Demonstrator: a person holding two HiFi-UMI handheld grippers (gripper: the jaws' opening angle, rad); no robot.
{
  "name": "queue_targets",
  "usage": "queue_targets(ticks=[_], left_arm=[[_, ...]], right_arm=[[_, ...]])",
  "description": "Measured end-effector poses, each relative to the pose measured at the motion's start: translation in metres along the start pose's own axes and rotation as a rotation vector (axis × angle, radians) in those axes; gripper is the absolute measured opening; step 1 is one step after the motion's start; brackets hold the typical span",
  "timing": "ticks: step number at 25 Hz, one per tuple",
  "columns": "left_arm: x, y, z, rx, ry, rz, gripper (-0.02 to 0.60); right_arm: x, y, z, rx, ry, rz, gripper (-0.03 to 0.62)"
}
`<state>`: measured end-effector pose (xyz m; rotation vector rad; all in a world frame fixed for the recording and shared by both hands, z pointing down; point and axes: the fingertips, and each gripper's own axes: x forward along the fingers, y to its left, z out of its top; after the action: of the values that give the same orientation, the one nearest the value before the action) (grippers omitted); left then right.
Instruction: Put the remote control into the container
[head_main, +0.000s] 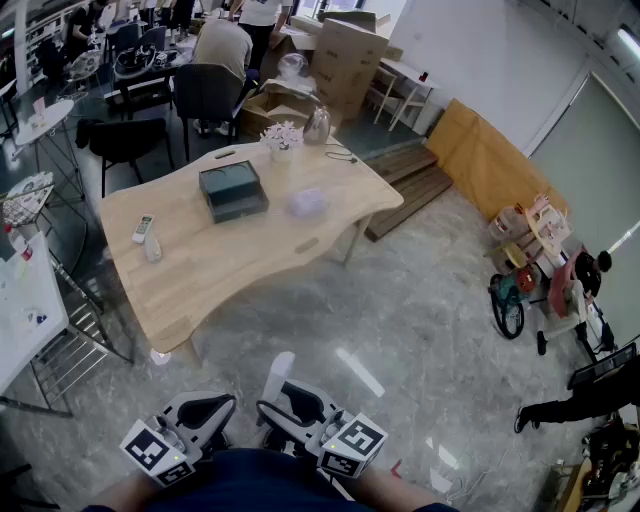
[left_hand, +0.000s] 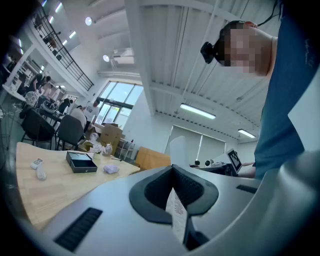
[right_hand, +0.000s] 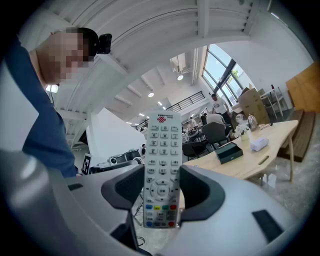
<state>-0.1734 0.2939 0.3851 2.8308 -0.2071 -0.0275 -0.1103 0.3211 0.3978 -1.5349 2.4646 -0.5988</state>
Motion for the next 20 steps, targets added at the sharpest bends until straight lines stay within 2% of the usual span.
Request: queue_targets(ticks=[7,13,20], left_arm=[[0.002,0.000,-0.002,0.004,-0.003,0.002,0.089],[0.004,0.000,-0.002,0.002,-0.004,0.000,0.089],[0.014,-0.001,-0.002,0.006,-0.004,-0.002,0.089]], right_arm=[[0.002,0.001,0.006,0.025,-0.041,0.019,0.227],[0.001,-0.004,-0.001,0.002,0.000,0.007,0.227],[-0.002,-0.011,0.011,0.043,-0.052,0.033,0.227]])
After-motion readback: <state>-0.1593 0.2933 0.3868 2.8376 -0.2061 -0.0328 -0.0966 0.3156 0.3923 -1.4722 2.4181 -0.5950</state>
